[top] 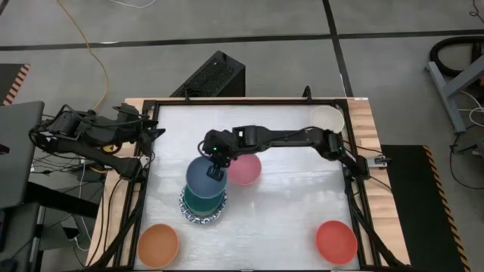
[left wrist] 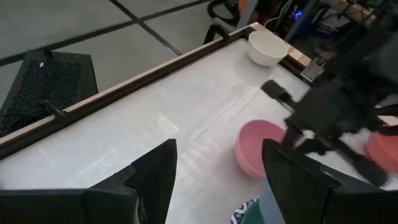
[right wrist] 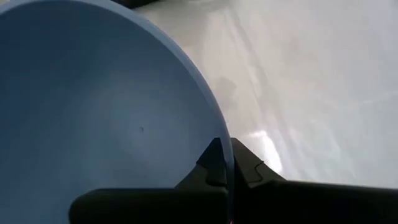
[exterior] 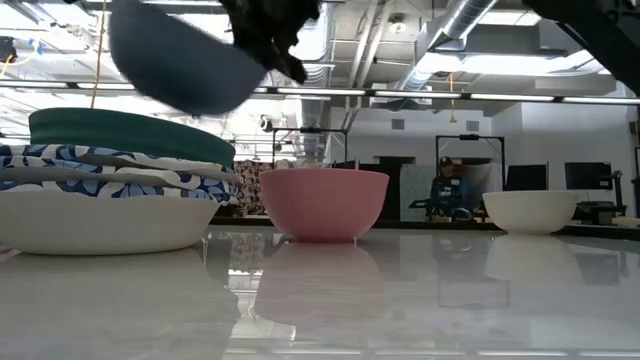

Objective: Nest bowls inside each other
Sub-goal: Stack the blue bowl on top of the green bowl

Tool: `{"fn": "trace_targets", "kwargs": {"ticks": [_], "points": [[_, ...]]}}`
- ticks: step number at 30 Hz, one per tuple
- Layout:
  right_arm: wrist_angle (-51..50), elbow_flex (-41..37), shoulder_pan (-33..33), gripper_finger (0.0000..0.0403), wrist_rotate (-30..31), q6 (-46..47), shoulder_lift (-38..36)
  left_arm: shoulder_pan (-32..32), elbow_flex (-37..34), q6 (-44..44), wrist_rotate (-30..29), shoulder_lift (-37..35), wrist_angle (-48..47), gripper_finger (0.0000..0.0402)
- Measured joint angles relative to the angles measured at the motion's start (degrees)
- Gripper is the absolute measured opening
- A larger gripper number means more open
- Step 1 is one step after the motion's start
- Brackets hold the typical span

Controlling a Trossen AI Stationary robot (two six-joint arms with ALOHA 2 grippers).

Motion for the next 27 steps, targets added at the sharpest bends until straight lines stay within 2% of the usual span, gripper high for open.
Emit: {"fn": "trace_targets", "kwargs": {"ticks": [9,13,27], "points": [[2.15,-0.07,0.16,0.0005,-10.88,2.29,5.53,0.02,-0.01,-1.63,1.88,0.49,-0.56,0.0224],[2.51,0.08,-0.39,0.0005,-12.74,2.66,5.53,0.02,-0.01,-1.64,1.87,0.57,-0.59,0.0224],[2.75,0.04,-0.29,0.0007,-13.27,1.75,5.56,0.02,-0.01,-1.64,1.49,0.74,-1.06,0.0224]]}}
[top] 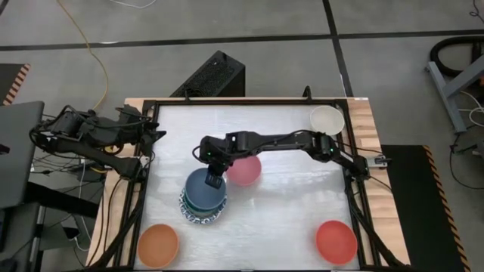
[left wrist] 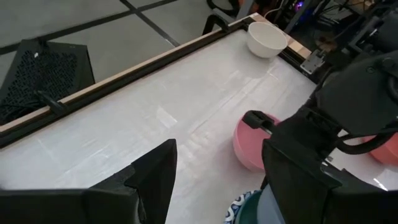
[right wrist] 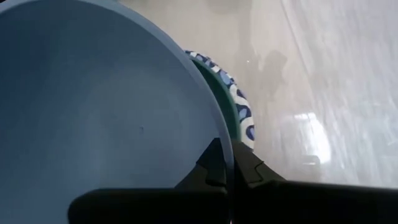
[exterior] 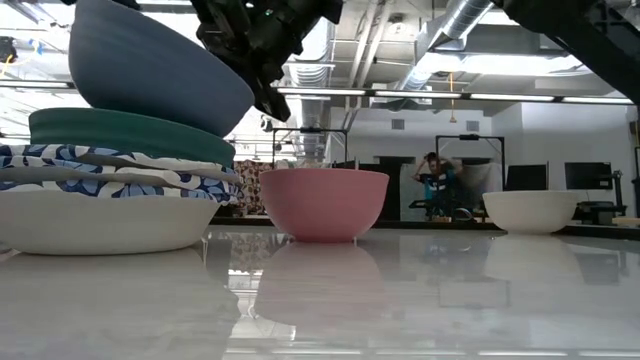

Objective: Nest bowls inside each other
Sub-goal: Stack the blue bowl on top of the green bowl

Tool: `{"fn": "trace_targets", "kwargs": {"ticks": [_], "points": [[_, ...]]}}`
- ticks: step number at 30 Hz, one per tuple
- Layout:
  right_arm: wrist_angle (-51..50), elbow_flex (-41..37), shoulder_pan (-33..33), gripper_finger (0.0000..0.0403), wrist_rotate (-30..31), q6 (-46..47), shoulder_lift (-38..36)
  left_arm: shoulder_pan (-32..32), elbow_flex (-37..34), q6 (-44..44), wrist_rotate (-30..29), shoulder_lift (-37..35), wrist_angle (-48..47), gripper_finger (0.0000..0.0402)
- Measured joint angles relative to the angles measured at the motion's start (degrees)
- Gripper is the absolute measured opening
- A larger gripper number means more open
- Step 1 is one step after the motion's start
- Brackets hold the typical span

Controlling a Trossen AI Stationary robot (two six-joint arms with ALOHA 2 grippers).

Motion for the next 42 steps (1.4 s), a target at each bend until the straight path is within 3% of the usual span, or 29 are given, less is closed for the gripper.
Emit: {"fn": "trace_targets", "kwargs": {"ticks": [21,34,42], "points": [[0.84,0.11,0.87,0.0013,-1.42,-0.71,1.57,0.02,0.00,0.02,-0.05,-0.01,-0.31,0.0224],[1.41,0.02,0.53,0.0126,-4.35,-1.66,1.66,0.02,0.00,-0.40,-0.10,-0.02,-0.31,0.0224],[3.68,0.43,-0.64,0.0160,-4.46,-1.72,0.53,0.02,0.00,-0.19,-0.16,-0.01,-1.22,0.0224]]}}
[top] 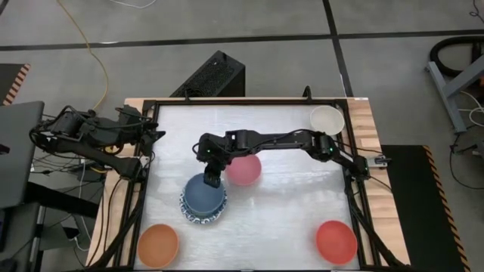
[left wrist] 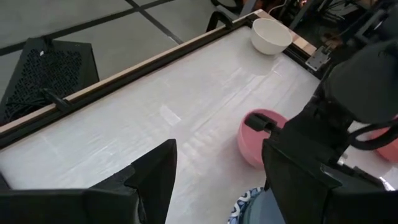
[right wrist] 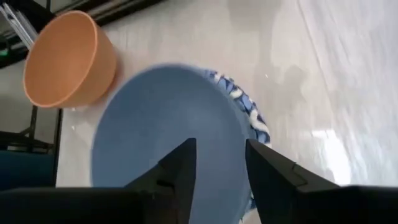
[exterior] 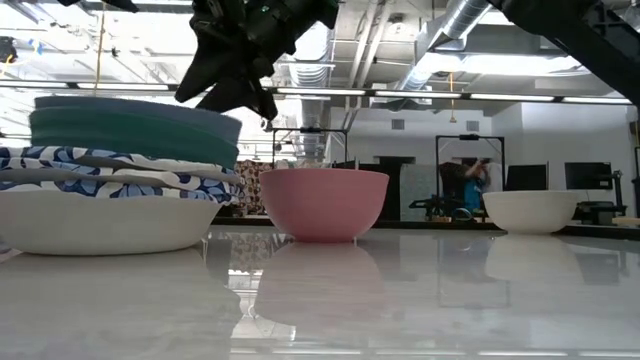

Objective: Nest bowls inside each other
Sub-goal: Stack the blue bowl on top of the green bowl, then stack the pink bowl on top of the blue bowl

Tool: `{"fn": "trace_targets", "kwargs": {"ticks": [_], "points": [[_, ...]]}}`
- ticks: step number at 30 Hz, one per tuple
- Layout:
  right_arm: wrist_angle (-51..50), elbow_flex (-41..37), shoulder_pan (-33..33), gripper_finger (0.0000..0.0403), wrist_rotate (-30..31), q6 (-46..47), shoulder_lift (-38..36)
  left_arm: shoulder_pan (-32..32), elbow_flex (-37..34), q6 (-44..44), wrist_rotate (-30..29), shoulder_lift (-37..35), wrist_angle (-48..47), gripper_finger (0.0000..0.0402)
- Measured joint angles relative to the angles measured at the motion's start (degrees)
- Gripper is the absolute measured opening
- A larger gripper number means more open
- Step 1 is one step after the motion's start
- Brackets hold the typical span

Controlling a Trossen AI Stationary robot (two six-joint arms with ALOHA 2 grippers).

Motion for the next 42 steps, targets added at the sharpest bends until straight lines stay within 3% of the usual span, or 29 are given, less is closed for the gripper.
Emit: {"fn": "trace_targets", "kwargs": {"ticks": [16,24,30,37,42], "points": [[-2.41,3.97,-0.55,0.0162,0.82,-1.52,-0.16,0.00,0.00,1.09,-0.56,-0.01,0.01,0.0224],[-6.71,5.60,-1.24,0.0162,6.40,-4.76,-0.90,0.00,0.00,4.01,0.00,-0.01,0.05,0.0224],[-12.56,5.58,-2.20,0.0162,15.91,-8.50,-5.05,0.00,0.00,5.28,-0.29,-0.03,1.17,0.0224],[-24.30,5.60,-5.10,0.0162,24.56,-8.40,-11.60,0.00,0.00,7.40,4.33,0.23,6.15,0.0224],[-30.74,5.58,-6.58,0.0162,25.70,-5.69,-14.74,-0.02,-0.28,11.36,9.45,0.35,11.33,0.0224]]}}
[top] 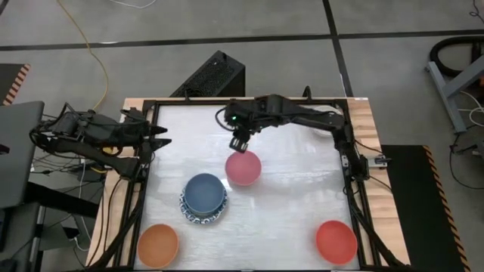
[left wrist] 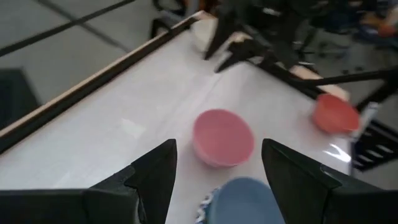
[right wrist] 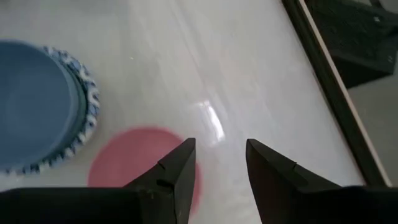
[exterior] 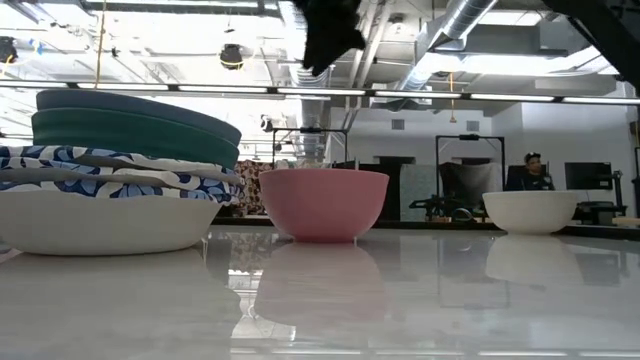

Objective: Nest bowls inside each other
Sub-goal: Stack the pink bowl on top of the blue bowl

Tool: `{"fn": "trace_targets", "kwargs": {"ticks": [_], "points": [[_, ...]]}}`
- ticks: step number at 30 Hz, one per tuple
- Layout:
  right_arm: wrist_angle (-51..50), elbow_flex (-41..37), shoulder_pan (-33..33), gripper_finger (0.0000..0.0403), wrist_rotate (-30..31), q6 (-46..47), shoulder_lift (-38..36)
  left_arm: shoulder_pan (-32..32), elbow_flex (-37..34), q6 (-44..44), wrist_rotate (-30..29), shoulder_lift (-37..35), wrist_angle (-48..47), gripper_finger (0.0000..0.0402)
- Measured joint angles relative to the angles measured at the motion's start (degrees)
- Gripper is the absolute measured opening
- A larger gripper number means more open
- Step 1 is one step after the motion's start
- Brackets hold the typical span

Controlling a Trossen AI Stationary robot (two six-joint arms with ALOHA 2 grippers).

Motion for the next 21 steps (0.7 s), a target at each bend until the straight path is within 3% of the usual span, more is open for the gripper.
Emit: {"fn": "trace_targets", "kwargs": {"ticks": [8,13,18,21], "points": [[-1.09,-8.50,-0.26,0.0162,0.26,-0.67,-8.79,0.00,-5.53,8.15,-1.97,-5.93,9.72,0.0224],[3.35,-23.54,-0.27,0.0162,0.03,0.50,-17.96,0.00,-11.65,4.85,-5.21,-12.82,11.30,0.0224],[17.52,-42.29,-1.13,0.0162,-1.68,6.97,-27.13,0.00,-16.97,1.61,-6.19,-17.80,17.42,0.0224],[26.19,-50.59,-1.99,0.0162,-1.68,11.99,-28.74,0.00,-18.48,1.25,-6.21,-18.81,19.05,0.0224]]}}
